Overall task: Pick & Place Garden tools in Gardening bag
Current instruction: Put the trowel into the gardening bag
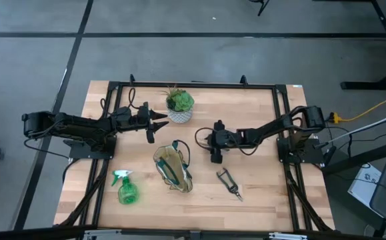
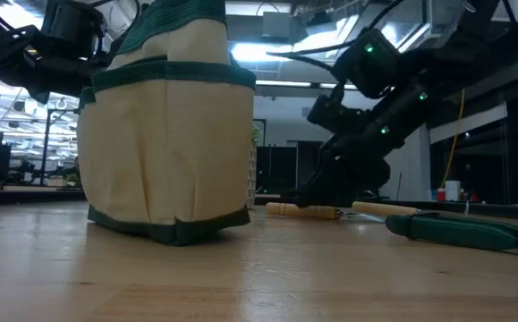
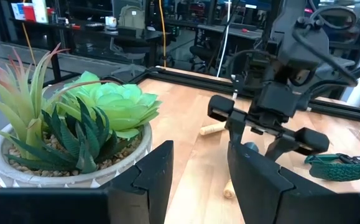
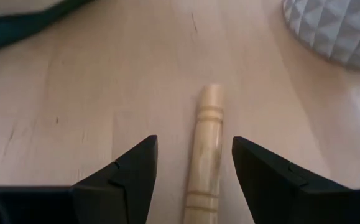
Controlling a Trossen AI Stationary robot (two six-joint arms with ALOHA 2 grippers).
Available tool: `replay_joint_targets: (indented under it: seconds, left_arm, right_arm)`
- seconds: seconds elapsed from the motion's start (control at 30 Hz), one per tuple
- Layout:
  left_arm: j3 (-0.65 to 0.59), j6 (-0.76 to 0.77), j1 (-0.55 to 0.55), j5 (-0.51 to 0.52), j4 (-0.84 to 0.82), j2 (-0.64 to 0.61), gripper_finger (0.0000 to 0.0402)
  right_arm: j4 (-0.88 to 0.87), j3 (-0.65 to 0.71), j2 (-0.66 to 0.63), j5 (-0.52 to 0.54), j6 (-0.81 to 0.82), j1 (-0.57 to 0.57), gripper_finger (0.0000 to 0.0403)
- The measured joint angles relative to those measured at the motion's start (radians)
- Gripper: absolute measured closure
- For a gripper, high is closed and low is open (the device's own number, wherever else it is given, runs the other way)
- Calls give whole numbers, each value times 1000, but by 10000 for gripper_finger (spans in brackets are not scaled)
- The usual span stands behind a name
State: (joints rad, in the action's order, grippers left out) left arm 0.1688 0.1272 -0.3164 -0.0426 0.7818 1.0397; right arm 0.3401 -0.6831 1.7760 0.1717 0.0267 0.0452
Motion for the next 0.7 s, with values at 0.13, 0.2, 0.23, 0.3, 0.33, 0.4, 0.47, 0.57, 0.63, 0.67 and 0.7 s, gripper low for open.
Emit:
replay_joint_targets:
  seconds: [0.13, 0.2, 0.23, 0.3, 0.33, 0.4, 0.47, 0.57, 0.63, 0.67, 0.7]
  left_arm:
    - [0, 0, 0, 0, 0, 0, 253]
    - [0, 0, 0, 0, 0, 0, 253]
    - [0, 0, 0, 0, 0, 0, 253]
    - [0, 0, 0, 0, 0, 0, 253]
    - [0, 0, 0, 0, 0, 0, 253]
    - [0, 0, 0, 0, 0, 0, 253]
    - [0, 0, 0, 0, 0, 0, 253]
    - [0, 0, 0, 0, 0, 0, 253]
    - [0, 0, 0, 0, 0, 0, 253]
    - [0, 0, 0, 0, 0, 0, 253]
    - [0, 0, 0, 0, 0, 0, 253]
  right_arm:
    - [-79, -17, 1, 4, 69, 0, 193]
    - [-109, -19, 1, 13, 99, 0, 193]
    - [-119, -19, 1, 13, 112, 0, 193]
    - [-131, -20, 1, 14, 126, 0, 193]
    - [-133, -20, 0, 15, 126, 0, 193]
    - [-135, -20, 0, 12, 126, 1, 193]
    - [-139, -20, 0, 12, 126, 4, 193]
    - [-142, -20, 0, 13, 117, 14, 193]
    - [-143, -20, 0, 16, 93, 21, 193]
    - [-143, -20, 0, 17, 82, 24, 193]
    - [-143, -20, 0, 18, 72, 27, 193]
